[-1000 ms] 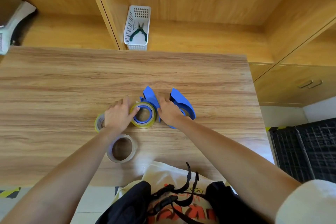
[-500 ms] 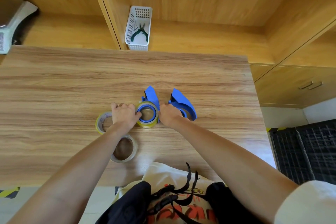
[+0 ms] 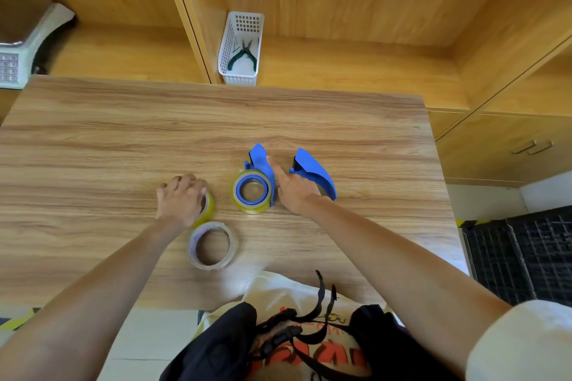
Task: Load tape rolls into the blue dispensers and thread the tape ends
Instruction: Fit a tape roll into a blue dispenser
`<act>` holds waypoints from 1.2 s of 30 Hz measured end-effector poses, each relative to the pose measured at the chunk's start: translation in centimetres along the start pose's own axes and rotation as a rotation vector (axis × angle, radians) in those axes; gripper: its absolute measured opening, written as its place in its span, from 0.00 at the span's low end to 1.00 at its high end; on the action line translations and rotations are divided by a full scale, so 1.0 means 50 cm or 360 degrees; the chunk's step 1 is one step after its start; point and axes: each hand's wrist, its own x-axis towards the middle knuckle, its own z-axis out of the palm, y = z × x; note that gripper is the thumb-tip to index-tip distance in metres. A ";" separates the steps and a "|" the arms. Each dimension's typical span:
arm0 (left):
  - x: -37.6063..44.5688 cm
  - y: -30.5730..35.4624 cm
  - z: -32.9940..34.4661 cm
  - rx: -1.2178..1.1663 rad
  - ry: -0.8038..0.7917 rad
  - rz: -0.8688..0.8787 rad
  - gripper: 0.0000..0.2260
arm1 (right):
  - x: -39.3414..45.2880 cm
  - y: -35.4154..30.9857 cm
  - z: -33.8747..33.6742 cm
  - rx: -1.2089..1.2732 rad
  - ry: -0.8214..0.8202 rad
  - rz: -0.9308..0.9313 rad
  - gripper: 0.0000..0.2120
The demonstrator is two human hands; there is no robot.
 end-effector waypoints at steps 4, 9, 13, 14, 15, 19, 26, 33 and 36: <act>-0.009 -0.022 -0.008 0.0006 -0.0156 0.0036 0.20 | 0.002 0.012 0.002 -0.0014 0.0053 -0.0021 0.29; 0.005 -0.033 -0.010 0.0147 0.0052 -0.0018 0.19 | -0.006 0.026 -0.005 -0.0037 0.0043 0.0005 0.12; 0.000 -0.042 -0.011 0.0313 0.0113 -0.0034 0.12 | -0.019 0.064 -0.034 -0.0057 0.0125 0.0066 0.14; -0.001 -0.048 -0.015 0.0385 0.0112 -0.0009 0.14 | -0.023 0.077 -0.045 -0.0045 0.0143 0.0105 0.15; -0.002 -0.053 -0.022 0.0421 0.0127 0.0002 0.16 | -0.026 0.091 -0.055 -0.0045 0.0167 0.0147 0.16; 0.009 -0.047 -0.077 0.0261 0.0374 0.0061 0.13 | -0.023 0.139 -0.082 -0.0044 0.0225 0.0232 0.14; 0.064 0.098 -0.190 -0.0063 0.0583 0.0428 0.04 | -0.007 0.151 -0.131 0.0175 0.0177 0.0143 0.10; 0.087 0.309 -0.219 -0.0100 0.0388 0.0828 0.05 | -0.028 0.120 -0.154 0.0422 0.0194 -0.0111 0.16; 0.088 0.371 -0.204 0.0011 0.0285 0.0911 0.06 | -0.044 0.131 -0.143 0.0339 0.0148 -0.0068 0.16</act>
